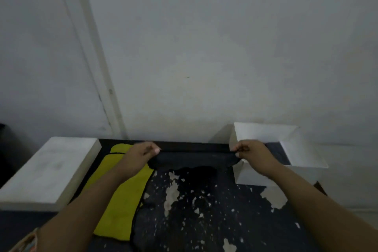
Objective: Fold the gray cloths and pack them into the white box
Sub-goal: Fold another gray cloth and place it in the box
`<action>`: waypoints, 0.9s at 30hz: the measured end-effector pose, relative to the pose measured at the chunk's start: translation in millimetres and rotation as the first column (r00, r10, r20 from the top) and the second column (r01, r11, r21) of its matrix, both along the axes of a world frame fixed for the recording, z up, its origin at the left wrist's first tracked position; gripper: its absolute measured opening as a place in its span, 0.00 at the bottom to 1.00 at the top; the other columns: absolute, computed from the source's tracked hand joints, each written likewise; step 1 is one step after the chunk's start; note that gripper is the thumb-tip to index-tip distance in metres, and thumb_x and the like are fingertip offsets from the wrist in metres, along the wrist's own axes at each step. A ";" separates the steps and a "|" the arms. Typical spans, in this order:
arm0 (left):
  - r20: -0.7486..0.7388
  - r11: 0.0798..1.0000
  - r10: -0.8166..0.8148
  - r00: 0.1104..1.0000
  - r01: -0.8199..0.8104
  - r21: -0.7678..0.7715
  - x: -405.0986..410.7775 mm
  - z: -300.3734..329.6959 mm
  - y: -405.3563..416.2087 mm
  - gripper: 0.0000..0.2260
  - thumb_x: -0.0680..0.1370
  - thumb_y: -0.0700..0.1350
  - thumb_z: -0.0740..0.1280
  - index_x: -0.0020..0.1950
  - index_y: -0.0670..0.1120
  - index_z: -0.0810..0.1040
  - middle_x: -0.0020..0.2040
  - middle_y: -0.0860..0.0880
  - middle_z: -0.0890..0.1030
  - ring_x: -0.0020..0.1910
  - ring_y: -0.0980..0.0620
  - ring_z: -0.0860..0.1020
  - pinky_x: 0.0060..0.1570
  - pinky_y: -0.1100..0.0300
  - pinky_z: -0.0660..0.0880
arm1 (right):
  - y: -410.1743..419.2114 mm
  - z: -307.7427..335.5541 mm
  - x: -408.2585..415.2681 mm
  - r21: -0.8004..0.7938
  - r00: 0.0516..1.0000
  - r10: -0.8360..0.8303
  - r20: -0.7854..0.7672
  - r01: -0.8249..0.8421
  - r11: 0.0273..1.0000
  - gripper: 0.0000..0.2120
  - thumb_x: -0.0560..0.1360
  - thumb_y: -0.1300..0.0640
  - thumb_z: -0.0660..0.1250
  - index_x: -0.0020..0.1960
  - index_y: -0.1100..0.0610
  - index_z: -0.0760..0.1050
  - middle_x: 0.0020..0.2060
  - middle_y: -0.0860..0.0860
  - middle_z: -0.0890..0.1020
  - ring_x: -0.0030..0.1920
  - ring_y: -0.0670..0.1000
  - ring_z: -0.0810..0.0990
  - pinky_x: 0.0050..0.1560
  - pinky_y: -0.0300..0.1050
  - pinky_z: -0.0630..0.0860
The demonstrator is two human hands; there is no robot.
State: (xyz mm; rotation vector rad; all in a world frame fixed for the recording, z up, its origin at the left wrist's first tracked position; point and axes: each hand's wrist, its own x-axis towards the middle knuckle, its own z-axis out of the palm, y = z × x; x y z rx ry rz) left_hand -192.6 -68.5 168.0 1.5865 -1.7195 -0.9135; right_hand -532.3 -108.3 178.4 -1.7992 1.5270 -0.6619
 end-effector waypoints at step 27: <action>0.212 0.946 0.049 0.976 -0.114 0.303 -5.9 -162.8 -35.4 0.06 0.77 0.35 0.64 0.51 0.40 0.78 0.46 0.46 0.78 0.45 0.53 0.73 0.35 0.74 0.66 | -8.6 -180.9 18.0 0.285 0.969 -0.217 -0.115 0.242 0.927 0.11 0.75 0.72 0.58 0.50 0.65 0.78 0.49 0.60 0.81 0.46 0.51 0.75 0.45 0.37 0.68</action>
